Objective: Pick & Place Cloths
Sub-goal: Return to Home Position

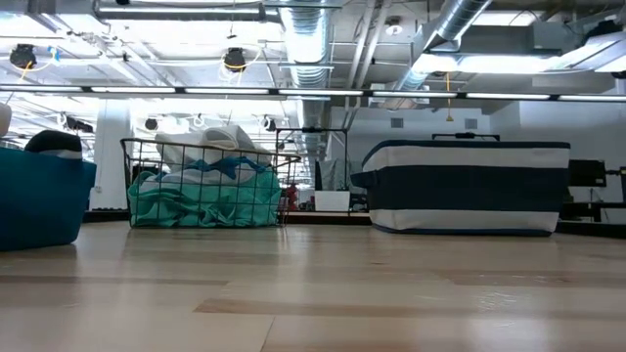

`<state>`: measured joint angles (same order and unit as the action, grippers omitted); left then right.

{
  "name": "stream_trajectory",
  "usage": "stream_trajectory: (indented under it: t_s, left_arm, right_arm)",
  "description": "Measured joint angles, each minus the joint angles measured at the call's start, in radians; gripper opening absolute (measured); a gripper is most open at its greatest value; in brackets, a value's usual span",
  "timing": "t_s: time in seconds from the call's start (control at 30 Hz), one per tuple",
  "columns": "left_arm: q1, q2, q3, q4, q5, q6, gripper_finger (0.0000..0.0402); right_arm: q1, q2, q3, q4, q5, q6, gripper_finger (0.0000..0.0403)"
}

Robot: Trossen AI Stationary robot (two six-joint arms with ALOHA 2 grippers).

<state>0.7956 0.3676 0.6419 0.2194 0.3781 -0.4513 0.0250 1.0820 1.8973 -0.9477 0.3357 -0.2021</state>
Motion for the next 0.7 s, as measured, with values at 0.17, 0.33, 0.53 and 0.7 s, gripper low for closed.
stream_trajectory:
  t_s: [0.17, 0.33, 0.53, 0.7]
  left_arm:
    - [0.000, -0.066, -0.001, -0.124, -0.015, 0.067, 0.0000]
    - [0.000, -0.067, -0.033, -0.188, -0.026, 0.128, 0.0000]
    - [0.000, -0.067, -0.151, -0.174, -0.073, 0.137, 0.0000]
    - [-0.037, -0.067, -0.260, -0.114, -0.074, 0.134, 0.0000]
  right_arm:
    - [-0.001, -0.290, -0.389, 0.136, 0.059, 0.075, 0.0003]
    - [-0.001, -0.630, -0.819, 0.430, 0.078, 0.109, 0.0002]
    - [-0.001, -0.967, -1.222, 0.639, 0.084, 0.201, 0.0001]
    - [0.001, -1.075, -1.420, 0.710, 0.086, 0.240, 0.0001]
